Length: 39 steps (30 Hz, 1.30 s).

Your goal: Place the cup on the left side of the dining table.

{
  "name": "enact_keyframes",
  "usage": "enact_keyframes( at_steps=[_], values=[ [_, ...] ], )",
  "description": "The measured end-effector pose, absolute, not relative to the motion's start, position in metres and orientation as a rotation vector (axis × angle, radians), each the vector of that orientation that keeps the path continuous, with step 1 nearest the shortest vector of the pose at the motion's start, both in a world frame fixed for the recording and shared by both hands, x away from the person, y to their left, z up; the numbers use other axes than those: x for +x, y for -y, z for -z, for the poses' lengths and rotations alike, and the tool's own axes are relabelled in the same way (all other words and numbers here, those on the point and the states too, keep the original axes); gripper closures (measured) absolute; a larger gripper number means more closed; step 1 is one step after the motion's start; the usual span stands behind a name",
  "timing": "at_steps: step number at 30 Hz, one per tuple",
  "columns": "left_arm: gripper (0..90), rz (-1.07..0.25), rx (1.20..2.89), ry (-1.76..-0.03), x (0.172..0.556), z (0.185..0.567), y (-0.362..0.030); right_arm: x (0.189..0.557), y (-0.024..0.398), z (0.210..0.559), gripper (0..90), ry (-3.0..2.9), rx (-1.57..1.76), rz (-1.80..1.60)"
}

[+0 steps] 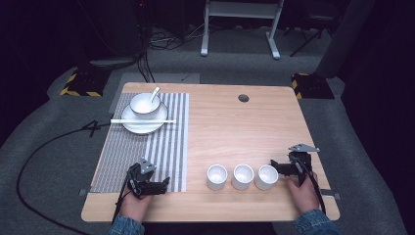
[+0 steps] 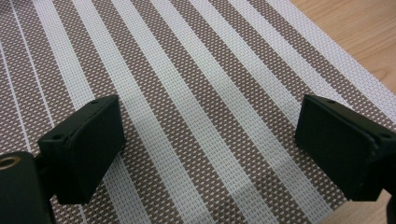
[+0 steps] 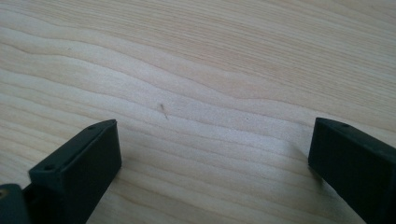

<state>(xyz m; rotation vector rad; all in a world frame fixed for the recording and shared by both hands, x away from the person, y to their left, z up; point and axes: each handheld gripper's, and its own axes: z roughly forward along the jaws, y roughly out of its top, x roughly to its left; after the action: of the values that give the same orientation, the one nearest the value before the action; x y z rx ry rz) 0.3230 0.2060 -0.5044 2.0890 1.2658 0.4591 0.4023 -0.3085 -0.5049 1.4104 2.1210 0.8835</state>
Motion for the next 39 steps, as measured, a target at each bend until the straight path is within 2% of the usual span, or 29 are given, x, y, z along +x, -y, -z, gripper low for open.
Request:
enact_keyframes(
  at_steps=[18,19,20,21,32,39],
  values=[
    [8.4,-0.457,2.092,-1.256,0.325,0.504,-0.206,0.402,0.309,0.505,2.5,-2.121,1.410,-0.884],
    [10.5,-0.460,2.083,-1.257,0.325,0.504,-0.205,0.402,0.309,0.505,2.5,-2.121,1.410,-0.884],
    [16.3,-0.455,2.069,-1.252,0.324,0.503,-0.206,0.402,0.309,0.505,2.5,-2.121,1.410,-0.883],
    [16.3,-0.431,2.055,-1.248,0.324,0.503,-0.206,0.402,0.309,0.505,2.5,-2.121,1.410,-0.883],
    [16.1,-0.429,1.962,-1.131,0.315,0.461,-0.201,0.402,0.309,0.505,2.5,-2.121,1.411,-0.884],
    [16.0,-0.414,1.924,-1.079,0.312,0.448,-0.196,0.402,0.308,0.505,2.5,-2.120,1.412,-0.884]
  ],
)
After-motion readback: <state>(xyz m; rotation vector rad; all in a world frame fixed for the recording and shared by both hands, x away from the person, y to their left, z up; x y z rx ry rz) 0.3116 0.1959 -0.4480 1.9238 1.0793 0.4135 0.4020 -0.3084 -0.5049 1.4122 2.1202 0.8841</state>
